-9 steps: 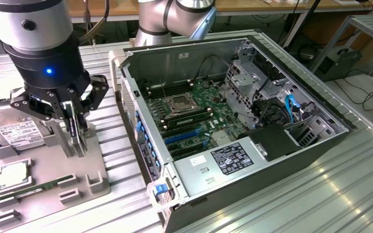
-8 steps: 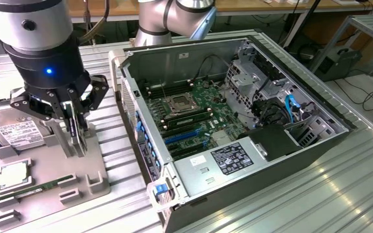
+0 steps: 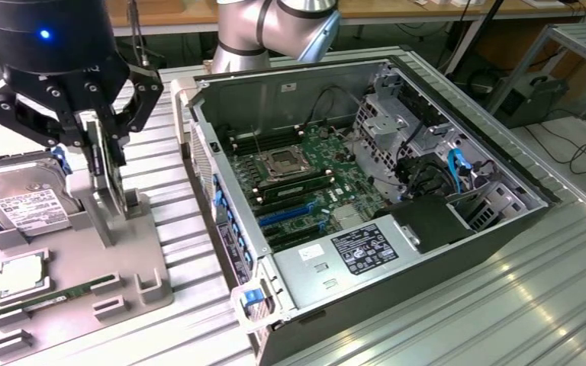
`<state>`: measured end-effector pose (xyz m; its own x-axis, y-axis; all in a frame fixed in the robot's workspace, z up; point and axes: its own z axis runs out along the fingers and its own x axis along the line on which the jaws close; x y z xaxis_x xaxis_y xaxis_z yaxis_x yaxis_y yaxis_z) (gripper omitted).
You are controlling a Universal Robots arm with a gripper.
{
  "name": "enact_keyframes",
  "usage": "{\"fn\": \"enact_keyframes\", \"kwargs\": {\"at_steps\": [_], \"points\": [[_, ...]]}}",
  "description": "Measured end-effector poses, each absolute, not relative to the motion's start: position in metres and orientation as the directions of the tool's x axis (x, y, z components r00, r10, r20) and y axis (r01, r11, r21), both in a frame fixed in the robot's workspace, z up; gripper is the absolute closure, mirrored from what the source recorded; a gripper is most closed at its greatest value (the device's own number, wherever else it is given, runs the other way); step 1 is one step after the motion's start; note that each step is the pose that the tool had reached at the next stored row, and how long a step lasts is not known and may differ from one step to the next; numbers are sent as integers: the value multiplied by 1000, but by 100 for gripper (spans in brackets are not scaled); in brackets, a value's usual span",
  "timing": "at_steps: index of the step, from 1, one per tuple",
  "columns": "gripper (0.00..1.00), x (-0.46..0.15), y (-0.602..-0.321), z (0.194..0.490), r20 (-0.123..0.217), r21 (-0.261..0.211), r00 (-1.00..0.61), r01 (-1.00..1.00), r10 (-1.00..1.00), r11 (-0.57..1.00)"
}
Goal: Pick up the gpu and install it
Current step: 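Pick up the gpu and move the gpu toward the slot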
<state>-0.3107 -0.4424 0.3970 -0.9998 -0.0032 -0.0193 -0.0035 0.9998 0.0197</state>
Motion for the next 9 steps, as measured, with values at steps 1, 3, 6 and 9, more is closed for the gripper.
{"fn": "enact_keyframes", "kwargs": {"at_steps": [1, 3, 6, 9], "points": [[73, -311, -442, 402, -19, 20, -1000, -4, -3, 1000], [73, -311, -442, 413, -19, 20, -1000, -3, -3, 1000], [73, -311, -442, 420, -19, 20, -1000, -4, -3, 1000], [73, -311, -442, 425, -19, 19, -1000, -4, -3, 1000]]}}
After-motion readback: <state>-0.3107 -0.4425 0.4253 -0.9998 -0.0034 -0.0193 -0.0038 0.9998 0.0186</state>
